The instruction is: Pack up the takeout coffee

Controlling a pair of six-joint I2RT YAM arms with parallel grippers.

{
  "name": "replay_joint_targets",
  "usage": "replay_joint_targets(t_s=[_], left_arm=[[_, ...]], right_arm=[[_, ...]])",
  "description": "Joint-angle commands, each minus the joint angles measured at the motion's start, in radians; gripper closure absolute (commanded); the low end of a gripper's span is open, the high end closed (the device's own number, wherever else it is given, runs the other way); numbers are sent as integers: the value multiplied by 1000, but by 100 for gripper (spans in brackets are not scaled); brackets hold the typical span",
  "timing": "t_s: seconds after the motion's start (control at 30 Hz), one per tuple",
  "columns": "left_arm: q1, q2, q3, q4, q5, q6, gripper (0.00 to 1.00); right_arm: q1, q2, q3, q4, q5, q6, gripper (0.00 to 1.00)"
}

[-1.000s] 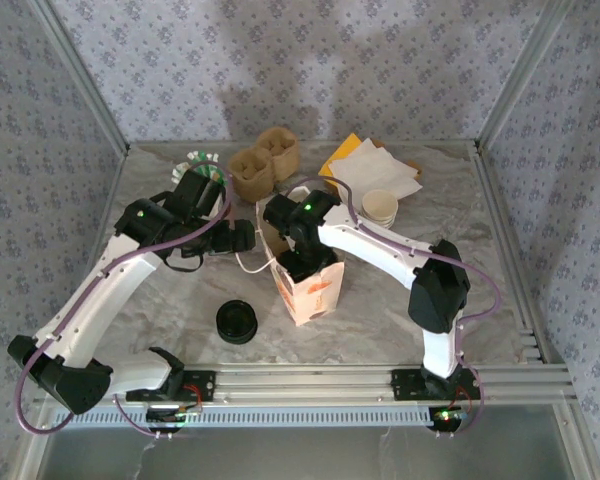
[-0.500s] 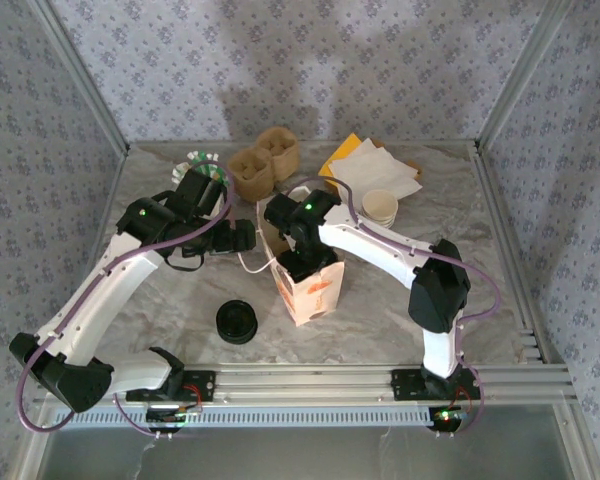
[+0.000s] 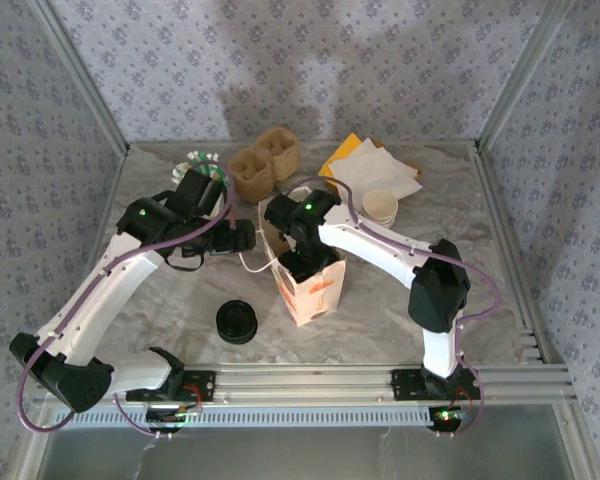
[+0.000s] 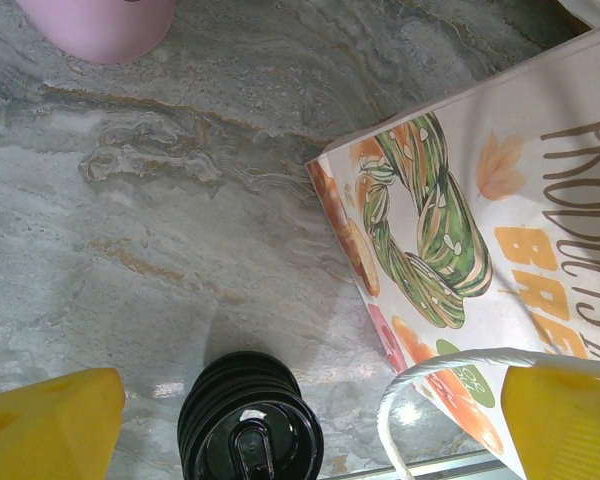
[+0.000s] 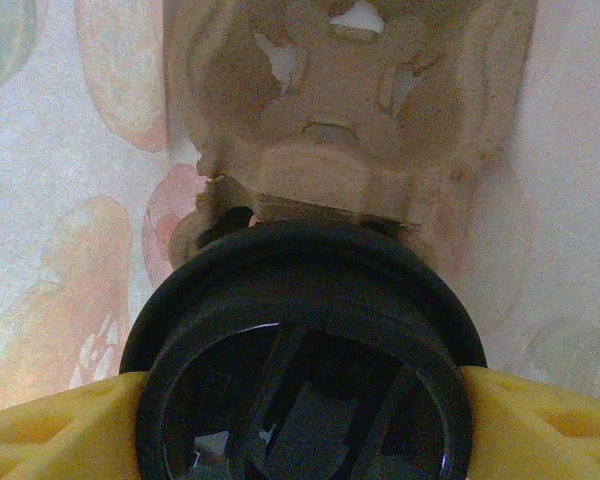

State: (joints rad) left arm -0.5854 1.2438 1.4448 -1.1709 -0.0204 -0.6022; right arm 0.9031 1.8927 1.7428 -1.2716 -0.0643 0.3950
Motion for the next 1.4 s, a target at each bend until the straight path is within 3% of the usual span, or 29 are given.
replay_joint_targets(t_s=[0.0,0.63,1.37], left_arm=[[-6,-15,25,-7,-20,12,4],[-5,-12,27,-12,-27,18,4],[-6,-15,28,-7,-30,18,4]], right_arm=[[-6,34,11,-65,25,-16,19],[-6,39,50,-94,40,-41,0],[-7,35,85,-111,49,-42,0]])
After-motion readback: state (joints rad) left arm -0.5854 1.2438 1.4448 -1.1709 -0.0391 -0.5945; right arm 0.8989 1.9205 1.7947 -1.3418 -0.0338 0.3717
